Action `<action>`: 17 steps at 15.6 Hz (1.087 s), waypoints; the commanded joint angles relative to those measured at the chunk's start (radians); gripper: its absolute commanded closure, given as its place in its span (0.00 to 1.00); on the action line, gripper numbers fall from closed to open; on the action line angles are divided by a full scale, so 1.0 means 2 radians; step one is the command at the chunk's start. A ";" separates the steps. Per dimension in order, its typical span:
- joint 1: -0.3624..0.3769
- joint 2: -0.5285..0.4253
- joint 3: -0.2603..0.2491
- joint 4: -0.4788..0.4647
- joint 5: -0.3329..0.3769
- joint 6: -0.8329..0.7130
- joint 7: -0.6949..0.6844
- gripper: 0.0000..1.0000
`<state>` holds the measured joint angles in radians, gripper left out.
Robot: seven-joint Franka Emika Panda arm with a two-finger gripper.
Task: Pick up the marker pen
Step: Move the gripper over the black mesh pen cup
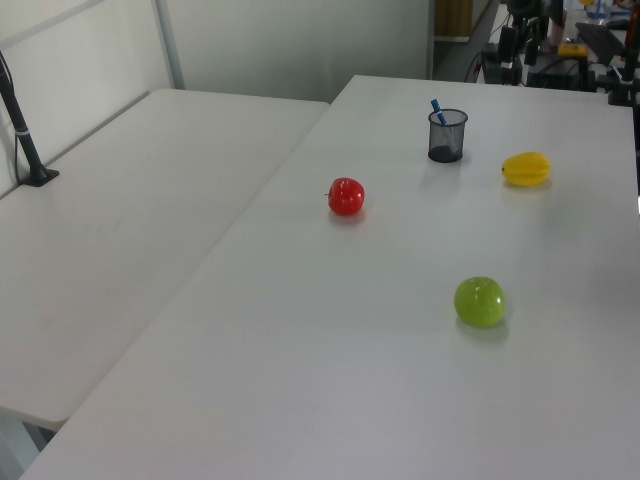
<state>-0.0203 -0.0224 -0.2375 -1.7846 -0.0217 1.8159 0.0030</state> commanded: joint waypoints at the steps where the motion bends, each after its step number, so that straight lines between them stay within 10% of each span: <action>1: -0.037 0.027 -0.001 0.012 0.013 0.048 -0.010 0.00; 17: -0.115 0.244 0.014 0.167 0.078 0.215 -0.025 0.00</action>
<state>-0.2465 0.4301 -0.2328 -1.4908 0.1124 2.2073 -0.0688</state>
